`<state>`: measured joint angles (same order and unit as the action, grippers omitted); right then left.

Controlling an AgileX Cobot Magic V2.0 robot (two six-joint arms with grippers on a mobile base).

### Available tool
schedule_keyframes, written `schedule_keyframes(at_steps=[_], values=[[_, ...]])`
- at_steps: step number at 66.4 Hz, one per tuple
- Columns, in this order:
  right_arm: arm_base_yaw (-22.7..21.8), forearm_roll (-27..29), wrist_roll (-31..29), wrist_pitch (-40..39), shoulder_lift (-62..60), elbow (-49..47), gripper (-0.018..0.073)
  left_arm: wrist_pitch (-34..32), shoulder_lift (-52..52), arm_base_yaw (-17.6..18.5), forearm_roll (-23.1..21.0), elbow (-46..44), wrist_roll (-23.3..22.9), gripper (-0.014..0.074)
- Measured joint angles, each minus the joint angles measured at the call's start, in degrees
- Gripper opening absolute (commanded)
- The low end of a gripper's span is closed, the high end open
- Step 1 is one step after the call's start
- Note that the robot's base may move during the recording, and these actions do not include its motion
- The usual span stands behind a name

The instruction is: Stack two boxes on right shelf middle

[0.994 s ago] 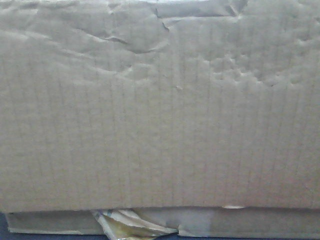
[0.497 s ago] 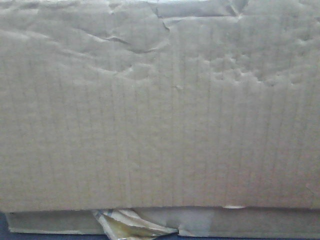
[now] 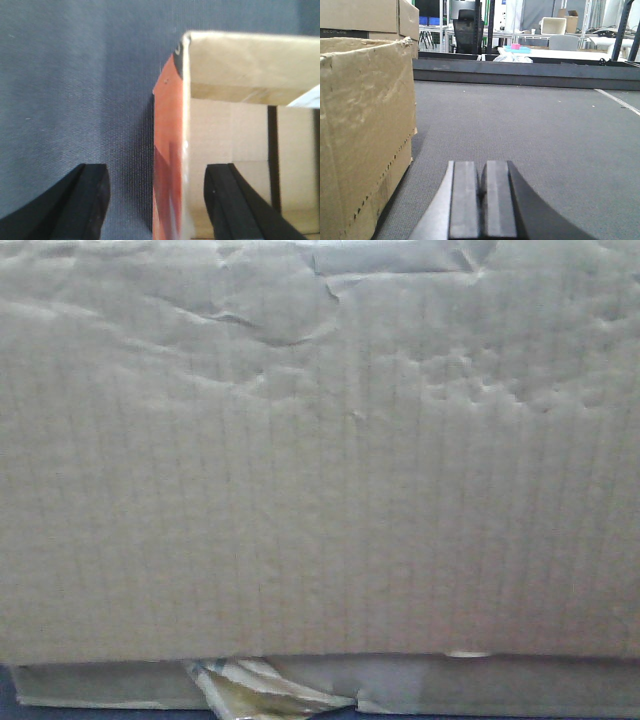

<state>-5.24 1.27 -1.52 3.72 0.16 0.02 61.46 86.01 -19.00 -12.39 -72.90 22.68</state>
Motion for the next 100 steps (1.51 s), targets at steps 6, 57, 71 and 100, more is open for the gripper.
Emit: schedule_keyframes(at_steps=[6,57,71,100], values=[[0.0,0.0,0.0,0.0,0.0,0.0,-0.0165,-0.3,0.9,0.4,0.0,0.0,0.2,0.0228],[0.0,0.0,0.0,0.0,0.0,0.0,-0.0165,0.4,-0.3,0.7,6.1,-16.1,-11.7,-0.0111],[0.0,0.0,0.0,0.0,0.0,0.0,-0.0165,4.0,-1.2,3.8,7.9,-30.5,-22.4,-0.0111],[0.0,0.0,0.0,0.0,0.0,0.0,-0.0165,9.4,-1.2,42.0,32.4,-42.5,-50.1,-0.0111]])
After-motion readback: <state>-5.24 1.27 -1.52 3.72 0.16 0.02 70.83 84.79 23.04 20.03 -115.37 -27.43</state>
